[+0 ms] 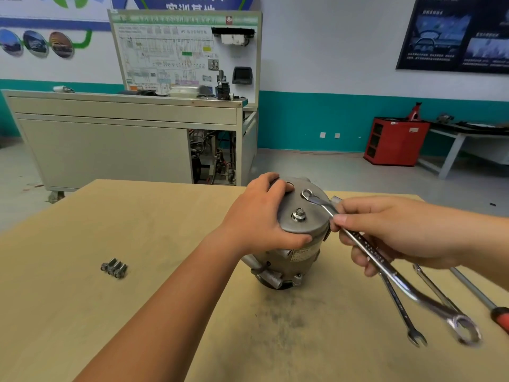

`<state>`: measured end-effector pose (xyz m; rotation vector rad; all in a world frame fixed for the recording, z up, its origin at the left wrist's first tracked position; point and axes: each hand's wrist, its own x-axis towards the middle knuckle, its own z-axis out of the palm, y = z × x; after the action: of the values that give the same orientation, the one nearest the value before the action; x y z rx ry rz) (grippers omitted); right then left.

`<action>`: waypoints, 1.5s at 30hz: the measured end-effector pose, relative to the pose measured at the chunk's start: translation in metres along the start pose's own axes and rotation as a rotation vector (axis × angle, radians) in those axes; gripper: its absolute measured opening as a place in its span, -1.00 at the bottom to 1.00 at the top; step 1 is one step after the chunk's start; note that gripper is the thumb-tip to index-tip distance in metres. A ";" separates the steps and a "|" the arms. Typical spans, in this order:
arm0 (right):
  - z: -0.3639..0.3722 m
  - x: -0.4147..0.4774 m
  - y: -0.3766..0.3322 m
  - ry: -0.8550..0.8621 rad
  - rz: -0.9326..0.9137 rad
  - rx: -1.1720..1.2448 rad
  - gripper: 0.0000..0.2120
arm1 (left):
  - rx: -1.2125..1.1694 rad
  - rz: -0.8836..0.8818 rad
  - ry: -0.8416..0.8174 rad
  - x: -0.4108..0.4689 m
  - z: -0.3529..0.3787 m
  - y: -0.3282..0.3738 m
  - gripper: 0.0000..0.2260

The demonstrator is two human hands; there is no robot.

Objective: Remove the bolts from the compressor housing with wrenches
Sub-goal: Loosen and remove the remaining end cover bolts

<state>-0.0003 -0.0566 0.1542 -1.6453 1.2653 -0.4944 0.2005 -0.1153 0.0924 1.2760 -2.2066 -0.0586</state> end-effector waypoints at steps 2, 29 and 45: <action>0.011 -0.003 0.000 -0.013 -0.012 0.078 -0.79 | -0.005 0.002 0.011 -0.001 0.000 0.000 -0.22; 0.035 0.005 -0.003 -0.169 0.016 0.185 -0.76 | -0.014 0.005 0.014 0.000 -0.001 0.005 -0.15; -0.060 0.041 -0.020 0.054 -0.187 -0.926 -0.82 | 0.005 0.011 -0.007 0.002 0.000 0.001 -0.23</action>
<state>-0.0213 -0.1196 0.1892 -2.5409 1.4942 -0.0298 0.1991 -0.1162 0.0938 1.2681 -2.2210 -0.0534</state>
